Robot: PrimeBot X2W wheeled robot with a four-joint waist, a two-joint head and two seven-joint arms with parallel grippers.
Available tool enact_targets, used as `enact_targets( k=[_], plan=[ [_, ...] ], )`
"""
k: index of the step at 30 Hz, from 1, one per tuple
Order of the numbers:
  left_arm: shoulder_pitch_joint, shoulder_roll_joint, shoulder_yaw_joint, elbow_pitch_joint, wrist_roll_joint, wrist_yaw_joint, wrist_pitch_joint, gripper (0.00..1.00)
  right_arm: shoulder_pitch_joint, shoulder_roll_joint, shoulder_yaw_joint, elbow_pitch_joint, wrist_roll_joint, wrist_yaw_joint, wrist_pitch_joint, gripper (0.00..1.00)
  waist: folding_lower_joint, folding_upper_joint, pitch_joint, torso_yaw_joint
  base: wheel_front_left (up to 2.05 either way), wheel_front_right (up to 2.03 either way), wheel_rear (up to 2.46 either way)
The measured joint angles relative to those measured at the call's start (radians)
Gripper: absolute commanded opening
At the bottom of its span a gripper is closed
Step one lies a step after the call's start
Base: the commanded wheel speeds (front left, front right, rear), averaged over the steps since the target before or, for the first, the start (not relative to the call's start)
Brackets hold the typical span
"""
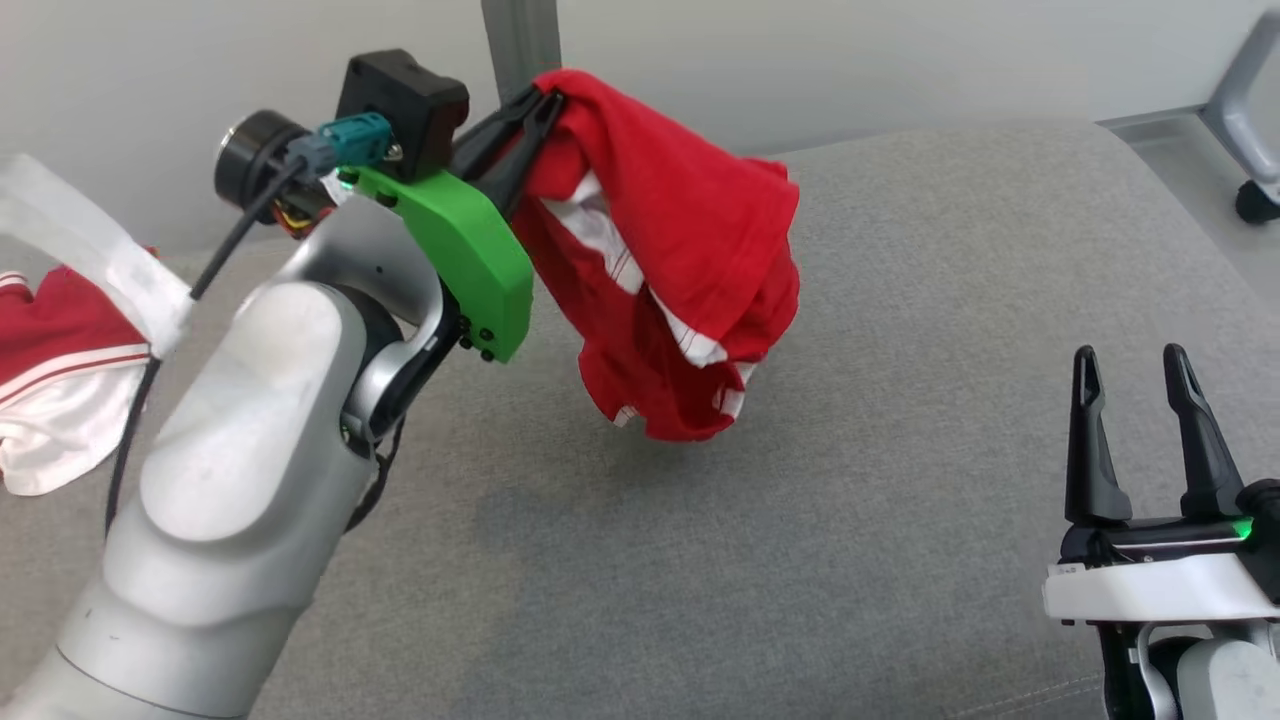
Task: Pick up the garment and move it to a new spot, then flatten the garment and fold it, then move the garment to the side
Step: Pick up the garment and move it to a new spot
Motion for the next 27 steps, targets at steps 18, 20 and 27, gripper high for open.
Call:
enact_targets(
  k=[18, 20, 27],
  plan=[
    [0.077, -0.127, 0.006, 0.556, 0.027, 0.11, -0.337, 0.09, -0.096, 0.0, 0.094, 0.031, 0.032, 0.0, 0.0, 1.0, 0.0, 0.0, 0.199, -0.084, 0.0, 0.0, 0.0],
    [0.076, -0.141, 0.005, 0.602, 0.03, 0.111, -0.386, 0.57, -0.103, 0.0, 0.098, 0.036, 0.032, 0.0, 0.0, 1.0, 0.0, 0.0, 0.216, -0.09, 0.0, 0.0, 0.0],
    [0.048, -0.172, 0.001, 0.699, 0.035, 0.108, -0.513, 1.0, -0.106, 0.0, 0.096, 0.068, 0.02, 0.0, 0.0, 1.0, 0.0, 0.0, 0.223, -0.083, 0.0, 0.0, 0.0]
  ],
)
